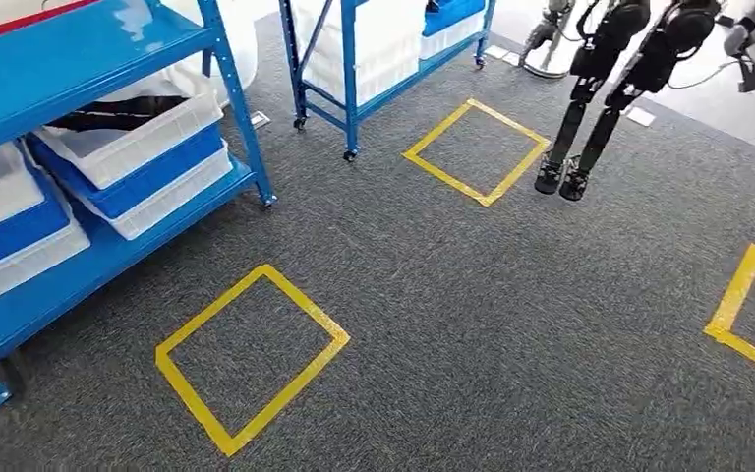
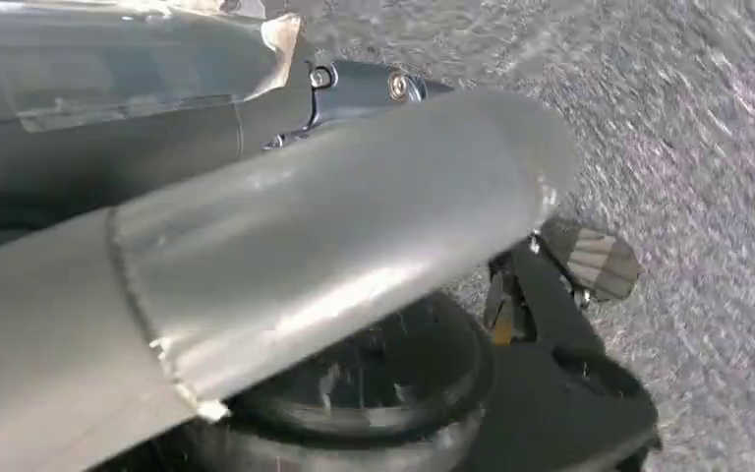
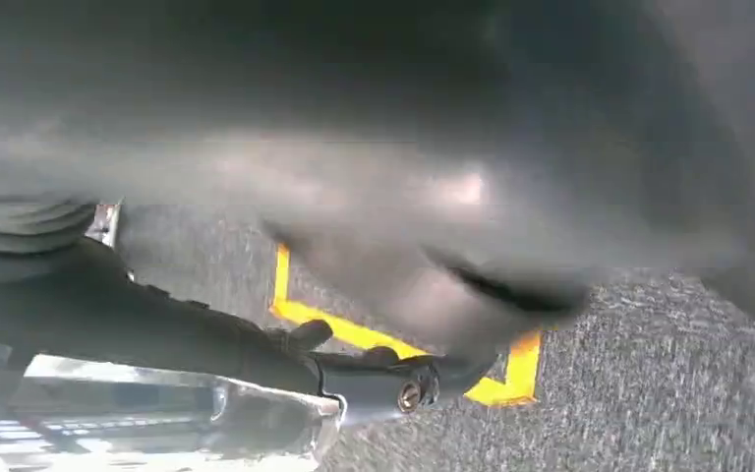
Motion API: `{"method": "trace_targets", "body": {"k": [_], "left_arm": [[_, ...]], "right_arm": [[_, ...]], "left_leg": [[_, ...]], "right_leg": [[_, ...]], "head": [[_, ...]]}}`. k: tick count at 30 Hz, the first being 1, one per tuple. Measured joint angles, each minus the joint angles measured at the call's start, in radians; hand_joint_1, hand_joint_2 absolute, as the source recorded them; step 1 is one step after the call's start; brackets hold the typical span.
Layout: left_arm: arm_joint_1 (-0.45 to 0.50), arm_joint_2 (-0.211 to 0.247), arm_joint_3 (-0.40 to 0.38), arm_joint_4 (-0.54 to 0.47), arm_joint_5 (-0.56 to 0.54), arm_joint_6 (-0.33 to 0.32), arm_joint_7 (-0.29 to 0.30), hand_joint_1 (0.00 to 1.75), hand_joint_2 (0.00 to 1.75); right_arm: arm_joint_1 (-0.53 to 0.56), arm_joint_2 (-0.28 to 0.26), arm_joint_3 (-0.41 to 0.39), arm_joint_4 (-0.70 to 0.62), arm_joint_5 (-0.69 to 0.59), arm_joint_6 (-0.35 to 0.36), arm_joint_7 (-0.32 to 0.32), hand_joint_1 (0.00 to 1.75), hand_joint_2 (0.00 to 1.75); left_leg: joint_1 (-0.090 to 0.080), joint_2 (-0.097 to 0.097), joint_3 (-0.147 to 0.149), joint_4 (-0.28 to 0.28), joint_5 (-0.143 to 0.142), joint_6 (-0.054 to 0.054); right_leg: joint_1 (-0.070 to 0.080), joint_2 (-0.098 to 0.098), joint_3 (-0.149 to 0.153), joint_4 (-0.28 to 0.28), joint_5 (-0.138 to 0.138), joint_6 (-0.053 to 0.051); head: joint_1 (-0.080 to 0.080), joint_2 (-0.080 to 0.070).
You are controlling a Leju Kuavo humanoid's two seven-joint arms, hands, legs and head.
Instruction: Take the parts from the cabinet and place them on the table.
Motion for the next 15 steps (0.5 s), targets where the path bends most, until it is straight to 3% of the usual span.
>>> {"method": "trace_targets", "body": {"k": [1,2,3,4,5,8,9,10,11,12,14,15], "left_arm": [[0.000,0.000,0.000,0.000,0.000,0.000,0.000,0.00,0.00],[0.000,0.000,0.000,0.000,0.000,0.000,0.000,0.00,0.00],[-0.001,0.000,0.000,0.000,0.000,0.000,0.000,0.00,0.00],[-0.001,0.000,0.000,0.000,0.000,0.000,0.000,0.00,0.00],[-0.002,0.001,0.000,0.000,0.001,0.000,0.000,0.00,0.00],[0.001,0.002,0.001,0.000,0.003,-0.002,-0.001,0.00,0.00],[0.000,0.003,0.002,0.000,0.003,-0.005,-0.001,0.00,0.00],[0.001,0.003,0.003,0.000,0.003,-0.007,-0.003,0.00,0.00],[0.000,0.003,0.003,0.000,0.003,-0.008,-0.004,0.00,0.00],[0.000,0.003,0.004,0.000,0.003,-0.010,-0.006,0.00,0.00],[0.000,0.003,0.003,0.000,0.002,-0.019,-0.009,0.00,0.00],[0.001,0.003,0.004,0.000,0.001,-0.019,-0.010,0.00,0.00]], "right_arm": [[-0.001,0.000,0.000,0.000,0.000,0.000,0.000,0.00,0.00],[-0.003,-0.002,0.000,0.000,0.000,0.000,0.000,0.00,0.00],[-0.003,-0.002,0.000,0.000,0.000,0.000,0.000,0.00,0.00],[-0.001,-0.003,0.000,0.000,0.000,0.000,0.000,0.00,0.00],[0.001,-0.001,0.000,0.002,0.002,0.000,0.000,0.00,0.00],[-0.002,-0.002,0.002,0.002,0.003,0.003,0.000,0.00,0.00],[-0.002,0.000,0.002,0.001,0.004,0.003,0.000,0.00,0.00],[-0.004,0.000,0.002,0.001,0.003,0.003,0.000,0.00,0.00],[-0.004,0.001,0.002,0.001,0.003,0.002,0.000,0.00,0.00],[-0.002,0.003,0.002,0.001,0.003,0.001,0.000,0.00,0.00],[0.002,0.000,0.002,0.001,0.000,-0.002,0.000,0.00,0.00],[0.003,-0.001,0.002,0.001,-0.001,-0.002,0.000,0.00,0.00]], "left_leg": [[0.001,-0.015,0.001,0.001,0.001,-0.002],[0.002,-0.029,0.002,0.002,0.002,-0.004],[0.004,-0.044,0.002,0.004,0.002,-0.008],[0.005,-0.055,-0.002,0.007,0.001,-0.015],[-0.003,-0.066,-0.005,0.012,0.001,-0.023],[0.001,-0.084,-0.011,0.002,0.012,-0.040],[0.003,-0.091,-0.015,0.006,0.012,-0.043],[-0.001,-0.035,-0.025,0.027,-0.008,-0.046],[-0.002,0.002,-0.042,0.066,-0.036,-0.047],[-0.001,0.029,-0.086,0.162,-0.088,-0.050],[0.000,0.041,-0.154,0.306,-0.144,-0.054],[0.000,0.045,-0.163,0.327,-0.141,-0.054]], "right_leg": [[-0.003,0.001,0.022,-0.045,0.025,0.011],[-0.007,0.005,0.059,-0.125,0.064,0.023],[-0.017,0.030,0.107,-0.230,0.108,0.036],[-0.028,0.078,0.132,-0.297,0.124,0.040],[-0.015,0.083,0.127,-0.301,0.128,0.030],[-0.007,0.054,0.133,-0.296,0.135,0.011],[-0.023,0.041,0.133,-0.301,0.141,0.001],[-0.019,0.030,0.133,-0.301,0.143,-0.002],[-0.018,0.020,0.133,-0.302,0.143,-0.014],[-0.011,0.002,0.132,-0.301,0.141,-0.025],[-0.003,-0.031,0.130,-0.301,0.139,-0.029],[0.000,-0.046,0.130,-0.301,0.138,-0.030]], "head": [[0.000,0.000],[0.000,0.000],[0.000,0.000],[0.002,0.000],[0.005,0.000],[-0.001,0.000],[-0.001,0.000],[-0.002,0.000],[-0.013,0.000],[-0.014,0.000],[-0.015,0.000],[-0.014,0.000]]}}
